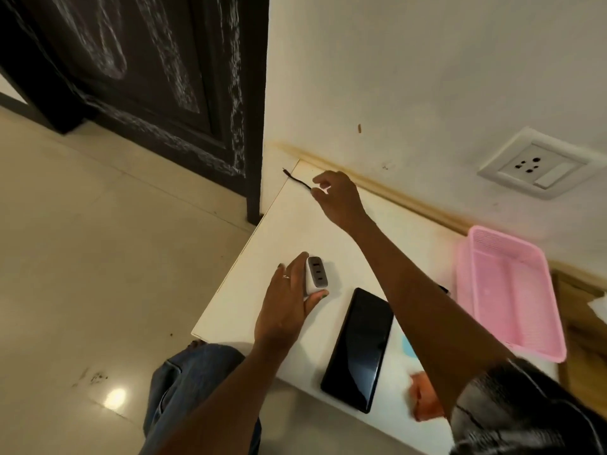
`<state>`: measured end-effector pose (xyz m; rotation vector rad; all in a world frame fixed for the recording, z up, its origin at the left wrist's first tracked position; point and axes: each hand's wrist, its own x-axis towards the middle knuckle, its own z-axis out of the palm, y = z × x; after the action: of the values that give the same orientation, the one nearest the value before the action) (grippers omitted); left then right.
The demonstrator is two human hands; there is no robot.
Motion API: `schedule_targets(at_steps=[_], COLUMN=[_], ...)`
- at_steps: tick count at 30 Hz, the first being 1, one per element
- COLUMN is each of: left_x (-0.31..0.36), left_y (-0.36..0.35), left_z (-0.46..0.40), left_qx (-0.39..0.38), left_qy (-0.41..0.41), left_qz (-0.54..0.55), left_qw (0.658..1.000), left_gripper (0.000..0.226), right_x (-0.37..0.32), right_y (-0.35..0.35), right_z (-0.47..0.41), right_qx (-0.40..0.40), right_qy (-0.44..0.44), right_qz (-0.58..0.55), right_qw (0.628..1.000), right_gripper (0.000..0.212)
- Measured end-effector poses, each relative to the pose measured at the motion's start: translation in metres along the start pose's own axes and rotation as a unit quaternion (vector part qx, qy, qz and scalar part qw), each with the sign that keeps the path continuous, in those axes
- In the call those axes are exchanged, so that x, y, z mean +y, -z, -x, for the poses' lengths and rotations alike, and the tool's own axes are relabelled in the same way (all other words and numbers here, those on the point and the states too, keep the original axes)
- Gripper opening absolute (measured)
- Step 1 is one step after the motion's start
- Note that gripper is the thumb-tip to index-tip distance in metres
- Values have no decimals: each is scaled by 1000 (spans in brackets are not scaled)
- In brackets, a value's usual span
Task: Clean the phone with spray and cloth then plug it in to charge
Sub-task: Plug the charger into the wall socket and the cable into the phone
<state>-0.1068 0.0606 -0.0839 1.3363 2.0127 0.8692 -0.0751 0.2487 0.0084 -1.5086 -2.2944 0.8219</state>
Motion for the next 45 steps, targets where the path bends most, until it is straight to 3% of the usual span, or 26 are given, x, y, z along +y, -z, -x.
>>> schedule_targets(at_steps=[6, 8, 11, 16, 18, 21, 29, 32, 39, 45], left_x=[-2, -1, 1, 0, -2, -4, 8, 18, 44, 55], left_y=[0, 1, 2, 0, -1, -3, 13, 22, 54, 99], left_z=[-2, -2, -1, -2, -1, 0, 6, 13, 57, 90], left_qx=[-8, -5, -12, -22, -17, 6, 0, 17, 93, 141], left_qy=[-16, -24, -27, -14, -14, -23, -21, -47, -56, -87], left_qz=[-39, -45, -45, -28, -24, -24, 39, 76, 170, 186], left_qw=[999, 999, 999, 999, 999, 999, 999, 996, 979, 968], left_gripper=[79, 77, 77, 81, 81, 79, 73, 61, 61, 62], right_x=[8, 13, 18, 19, 19, 11, -30, -46, -100, -148], right_y=[-44, -51, -51, -49, -42, -19, 73, 113, 177, 195], right_z=[-41, -40, -35, -23, -19, -6, 62, 93, 166, 229], right_qx=[-36, -5, 19, -6, 8, 42, 165, 197, 287, 292], right_qy=[2, 20, 14, 60, 53, 15, 28, 48, 105, 131], right_qz=[126, 166, 129, 222, 166, -23, -229, -274, -335, -350], right_qw=[991, 986, 991, 973, 985, 999, 959, 940, 891, 880], right_gripper=[39, 34, 21, 18, 19, 14, 17, 16, 12, 24])
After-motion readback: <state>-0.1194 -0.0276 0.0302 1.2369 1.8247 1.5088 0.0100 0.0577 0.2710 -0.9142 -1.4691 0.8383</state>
